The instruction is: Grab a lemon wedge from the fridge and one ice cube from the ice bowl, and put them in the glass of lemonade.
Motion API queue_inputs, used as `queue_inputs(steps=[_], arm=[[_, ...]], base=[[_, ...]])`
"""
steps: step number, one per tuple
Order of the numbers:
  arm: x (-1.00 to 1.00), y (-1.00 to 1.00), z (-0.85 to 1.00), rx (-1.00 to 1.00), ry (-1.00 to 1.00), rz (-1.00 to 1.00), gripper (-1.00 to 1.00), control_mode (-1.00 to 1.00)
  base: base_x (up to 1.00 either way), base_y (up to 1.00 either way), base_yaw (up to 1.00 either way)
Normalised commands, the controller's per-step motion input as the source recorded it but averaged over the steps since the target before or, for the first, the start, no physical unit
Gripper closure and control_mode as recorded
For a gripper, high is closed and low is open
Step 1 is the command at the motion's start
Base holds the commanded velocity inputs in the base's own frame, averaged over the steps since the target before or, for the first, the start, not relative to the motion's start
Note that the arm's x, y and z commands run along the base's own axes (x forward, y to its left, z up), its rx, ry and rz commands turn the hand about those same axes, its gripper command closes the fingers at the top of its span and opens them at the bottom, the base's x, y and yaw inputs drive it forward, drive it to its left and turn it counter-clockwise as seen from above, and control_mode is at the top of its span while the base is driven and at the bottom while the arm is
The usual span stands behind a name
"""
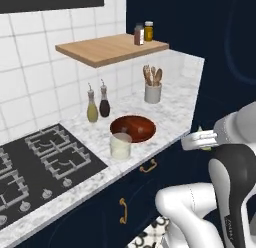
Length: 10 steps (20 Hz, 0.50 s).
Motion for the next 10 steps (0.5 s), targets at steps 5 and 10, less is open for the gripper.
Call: queue_inputs(steps=[5,10], arm=[[0.00,0.00,0.00,0.00,0.00,0.00,1.00,1.00],[0.00,0.00,0.00,0.00,0.00,0.00,1.00,1.00]], base=[[0.65,-0.09,0.46],[0.63,-0.26,0.44]])
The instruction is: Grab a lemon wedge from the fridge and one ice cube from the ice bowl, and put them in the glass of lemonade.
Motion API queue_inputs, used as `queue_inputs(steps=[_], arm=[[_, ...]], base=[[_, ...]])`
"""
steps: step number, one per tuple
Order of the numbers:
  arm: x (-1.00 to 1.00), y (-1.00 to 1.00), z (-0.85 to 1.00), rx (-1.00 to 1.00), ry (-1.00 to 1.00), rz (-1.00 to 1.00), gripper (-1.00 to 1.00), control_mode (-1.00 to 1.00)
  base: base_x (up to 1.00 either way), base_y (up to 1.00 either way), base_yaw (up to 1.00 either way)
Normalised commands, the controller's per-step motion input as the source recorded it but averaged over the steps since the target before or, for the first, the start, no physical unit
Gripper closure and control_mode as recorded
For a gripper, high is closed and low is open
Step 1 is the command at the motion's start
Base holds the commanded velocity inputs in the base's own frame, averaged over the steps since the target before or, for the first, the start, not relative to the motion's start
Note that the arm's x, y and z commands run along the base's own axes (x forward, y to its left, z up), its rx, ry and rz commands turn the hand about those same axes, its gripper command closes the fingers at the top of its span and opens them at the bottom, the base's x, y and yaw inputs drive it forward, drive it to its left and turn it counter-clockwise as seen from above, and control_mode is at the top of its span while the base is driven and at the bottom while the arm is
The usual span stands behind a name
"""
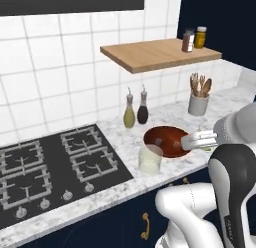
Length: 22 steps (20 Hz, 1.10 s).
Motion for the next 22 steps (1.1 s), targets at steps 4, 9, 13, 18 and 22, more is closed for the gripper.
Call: queue_inputs(steps=[4,9,13,18,22], arm=[[0.00,0.00,0.00,0.00,0.00,0.00,1.00,1.00],[0.00,0.00,0.00,0.00,0.00,0.00,1.00,1.00],[0.00,0.00,0.00,0.00,0.00,0.00,1.00,1.00],[0.00,0.00,0.00,0.00,0.00,0.00,1.00,1.00],[0.00,0.00,0.00,0.00,0.00,0.00,1.00,1.00]], base=[[0.45,-0.42,0.42],[0.32,-0.53,0.35],[0.41,-0.17,0.28],[0.31,0.00,0.18],[0.00,0.00,0.05]])
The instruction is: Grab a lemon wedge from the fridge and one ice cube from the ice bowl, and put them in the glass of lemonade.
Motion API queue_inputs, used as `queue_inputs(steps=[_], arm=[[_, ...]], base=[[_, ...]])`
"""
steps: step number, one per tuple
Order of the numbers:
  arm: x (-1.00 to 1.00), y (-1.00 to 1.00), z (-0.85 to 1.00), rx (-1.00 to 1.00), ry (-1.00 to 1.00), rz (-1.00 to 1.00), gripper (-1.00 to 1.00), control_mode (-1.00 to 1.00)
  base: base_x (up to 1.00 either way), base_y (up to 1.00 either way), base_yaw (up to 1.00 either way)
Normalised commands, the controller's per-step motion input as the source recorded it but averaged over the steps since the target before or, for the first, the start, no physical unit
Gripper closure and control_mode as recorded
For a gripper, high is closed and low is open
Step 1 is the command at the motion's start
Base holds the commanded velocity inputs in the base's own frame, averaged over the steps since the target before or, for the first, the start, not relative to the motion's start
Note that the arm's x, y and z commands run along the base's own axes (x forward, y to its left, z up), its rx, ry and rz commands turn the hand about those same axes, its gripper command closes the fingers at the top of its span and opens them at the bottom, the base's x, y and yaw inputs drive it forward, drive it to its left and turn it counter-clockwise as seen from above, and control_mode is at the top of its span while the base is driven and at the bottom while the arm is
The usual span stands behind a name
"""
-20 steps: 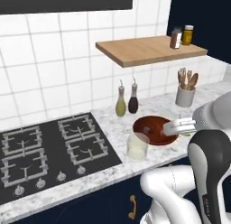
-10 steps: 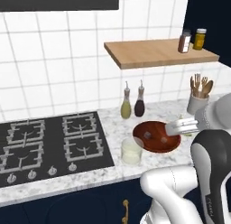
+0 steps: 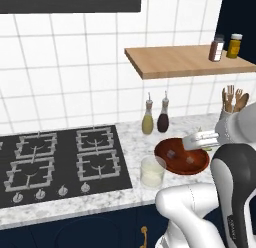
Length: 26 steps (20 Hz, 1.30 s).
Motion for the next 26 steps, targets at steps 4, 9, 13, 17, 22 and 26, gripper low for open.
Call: queue_inputs(steps=[4,9,13,17,22,26], arm=[[0.00,0.00,-0.16,0.00,0.01,0.02,1.00,-1.00],[0.00,0.00,-0.03,0.00,0.01,0.03,1.00,-1.00],[0.00,0.00,-0.08,0.00,0.01,0.00,1.00,-1.00],[0.00,0.00,-0.23,0.00,0.00,0.00,1.00,-1.00],[0.00,0.00,-0.31,0.00,0.00,0.00,1.00,-1.00],[0.06,0.11,-0.29,0.00,0.00,0.00,1.00,-1.00]], base=[[0.00,0.00,0.00],[0.00,0.00,0.00],[0.00,0.00,0.00],[0.00,0.00,0.00],[0.00,0.00,0.00],[0.00,0.00,0.00]])
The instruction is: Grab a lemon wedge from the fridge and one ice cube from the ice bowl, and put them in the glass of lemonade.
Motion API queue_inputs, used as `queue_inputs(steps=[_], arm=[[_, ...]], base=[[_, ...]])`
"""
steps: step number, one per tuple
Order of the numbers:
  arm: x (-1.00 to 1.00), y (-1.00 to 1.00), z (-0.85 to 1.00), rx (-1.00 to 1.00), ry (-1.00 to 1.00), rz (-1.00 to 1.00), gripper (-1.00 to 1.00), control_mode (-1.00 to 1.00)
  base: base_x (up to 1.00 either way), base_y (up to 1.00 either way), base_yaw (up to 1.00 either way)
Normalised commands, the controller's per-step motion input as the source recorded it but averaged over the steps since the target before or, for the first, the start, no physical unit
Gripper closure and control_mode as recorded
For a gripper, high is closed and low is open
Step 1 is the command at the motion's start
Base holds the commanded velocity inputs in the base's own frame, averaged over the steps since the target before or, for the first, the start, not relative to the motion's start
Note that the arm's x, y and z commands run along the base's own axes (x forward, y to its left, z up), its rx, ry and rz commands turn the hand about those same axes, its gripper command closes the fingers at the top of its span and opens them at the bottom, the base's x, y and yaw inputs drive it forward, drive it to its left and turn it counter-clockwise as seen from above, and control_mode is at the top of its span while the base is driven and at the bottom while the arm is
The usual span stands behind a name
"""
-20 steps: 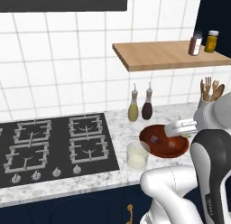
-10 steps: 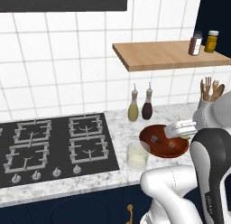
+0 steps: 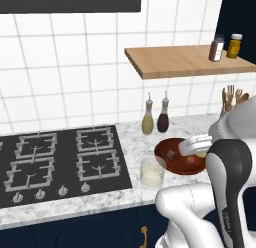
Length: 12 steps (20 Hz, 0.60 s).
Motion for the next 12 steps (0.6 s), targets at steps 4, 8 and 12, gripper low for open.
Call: queue_inputs(steps=[4,8,12], arm=[[0.12,0.34,-0.32,0.00,0.00,0.00,1.00,-1.00],[0.14,0.33,-0.37,0.00,0.00,0.00,1.00,-1.00],[0.23,0.09,-0.49,0.00,-0.05,0.00,1.00,-1.00]], base=[[0.00,0.00,0.00],[0.00,0.00,0.00],[0.00,0.00,0.00]])
